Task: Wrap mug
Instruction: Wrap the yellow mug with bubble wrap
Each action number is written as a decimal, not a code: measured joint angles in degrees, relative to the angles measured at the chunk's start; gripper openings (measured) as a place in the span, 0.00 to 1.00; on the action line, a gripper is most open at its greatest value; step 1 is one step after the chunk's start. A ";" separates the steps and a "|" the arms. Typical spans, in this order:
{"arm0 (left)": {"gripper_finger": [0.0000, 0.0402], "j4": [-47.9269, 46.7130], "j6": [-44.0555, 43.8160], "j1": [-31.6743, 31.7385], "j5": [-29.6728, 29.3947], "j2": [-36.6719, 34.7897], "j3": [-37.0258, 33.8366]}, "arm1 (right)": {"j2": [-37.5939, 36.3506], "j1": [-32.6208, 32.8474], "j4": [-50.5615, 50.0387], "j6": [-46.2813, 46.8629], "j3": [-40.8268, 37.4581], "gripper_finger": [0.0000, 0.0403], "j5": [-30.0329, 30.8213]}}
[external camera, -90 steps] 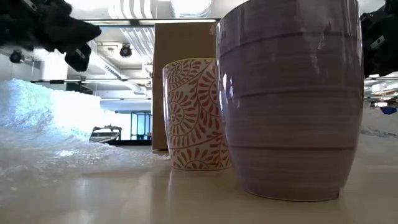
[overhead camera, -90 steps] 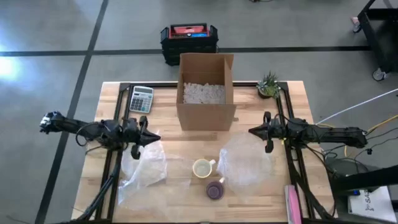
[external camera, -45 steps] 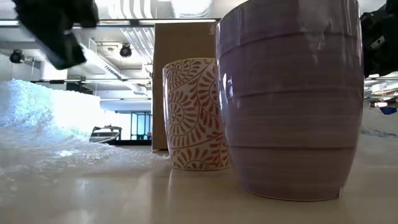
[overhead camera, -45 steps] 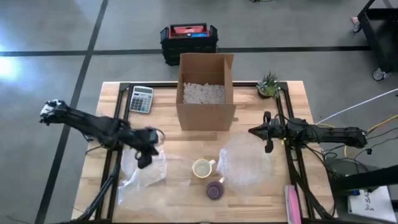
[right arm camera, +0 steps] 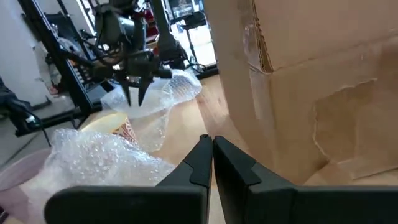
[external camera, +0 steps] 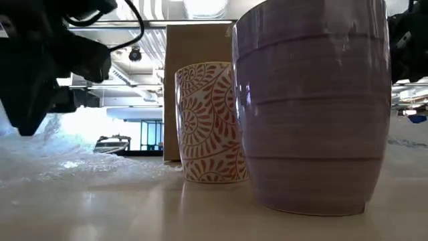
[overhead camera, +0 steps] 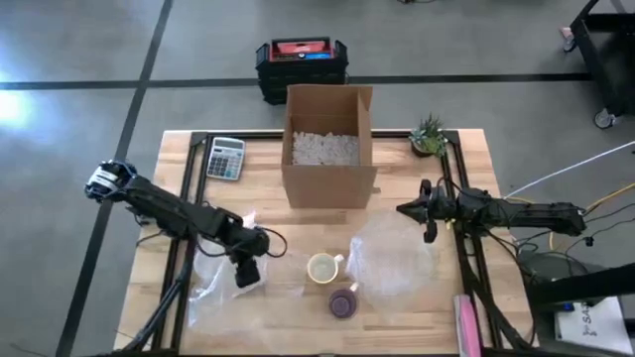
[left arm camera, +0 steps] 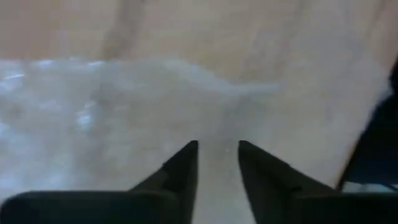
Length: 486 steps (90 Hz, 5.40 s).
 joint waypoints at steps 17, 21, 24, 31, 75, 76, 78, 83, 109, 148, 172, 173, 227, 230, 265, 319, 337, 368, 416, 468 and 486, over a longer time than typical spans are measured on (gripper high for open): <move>0.52 -0.45 0.11 -1.07 -7.69 5.09 0.86 | 0.02 0.00 -0.06 -5.84 0.00 0.00 0.16; 0.54 -0.33 0.22 -1.14 -9.44 6.76 0.86 | 0.01 0.00 -0.07 -7.14 0.01 0.00 0.12; 0.54 -0.32 0.35 -1.14 -9.93 8.10 0.88 | 0.00 -0.01 -0.07 -7.42 0.01 0.00 0.12; 0.54 -0.32 0.99 -1.09 -10.07 10.76 1.11 | 0.02 0.00 0.04 -7.43 0.01 0.00 0.12; 0.08 -7.99 7.79 -1.18 -14.73 5.34 12.08 | 10.72 0.16 -4.76 -11.50 17.16 0.00 -4.45; 0.09 -7.98 7.88 -1.18 -14.82 4.98 12.15 | 11.50 0.17 -4.98 -11.59 17.86 0.00 -4.48; 0.09 -7.91 8.11 -1.20 -14.94 4.30 12.24 | 13.12 0.18 -5.13 -11.90 19.03 0.00 -4.69; 0.09 -7.92 8.22 -1.18 -15.38 2.62 12.32 | 17.60 0.44 -5.27 -12.50 21.82 0.00 -5.62; 0.01 -8.03 7.27 -1.09 -20.18 -2.36 10.01 | 44.37 8.93 -5.68 -15.00 37.66 0.00 -7.75; 0.00 -8.12 9.45 -0.55 -24.26 0.74 8.64 | 84.22 19.40 -5.84 -15.75 68.73 0.00 2.83; 0.00 -8.48 12.36 -0.57 -24.24 0.01 8.66 | 109.11 19.63 -18.94 -14.01 96.91 0.00 4.67; 0.00 -8.55 12.54 -0.57 -24.23 -0.03 8.66 | 109.98 19.63 -19.43 -13.76 97.78 0.00 5.02; 0.01 -15.39 17.12 -0.66 -23.85 -5.57 8.33 | 133.46 18.82 -27.42 -8.31 119.23 0.00 8.71; 0.01 -15.97 17.10 -0.67 -23.72 -5.55 8.33 | 133.99 18.73 -27.07 -8.33 119.23 0.00 8.71; 0.11 -15.54 17.33 -0.07 -22.52 -5.34 7.46 | 139.10 18.74 -28.45 -9.09 118.42 0.00 7.42; 0.01 -33.66 7.98 -0.97 -23.14 -20.90 14.75 | 136.44 18.75 -47.28 -9.66 119.19 0.00 7.74; 0.00 -37.64 -1.50 -4.59 -22.26 -26.68 11.61 | 134.88 18.75 -58.85 -11.10 119.12 0.00 7.73; 0.02 -18.05 -8.16 -11.98 -9.93 -26.82 -0.96 | 132.84 18.74 -70.98 -11.94 118.78 0.00 7.47; 0.12 -7.45 -15.50 -18.16 -10.05 -25.99 -4.50 | 132.39 18.53 -71.61 -12.04 117.00 0.00 7.20; 0.45 -33.72 -5.79 -15.06 -24.02 -25.59 20.00 | 128.96 17.04 -67.54 -16.44 120.33 0.00 7.74; 0.42 -29.77 0.69 -14.88 -36.47 -24.49 17.83 | 128.42 17.00 -55.18 -20.62 121.96 0.00 7.22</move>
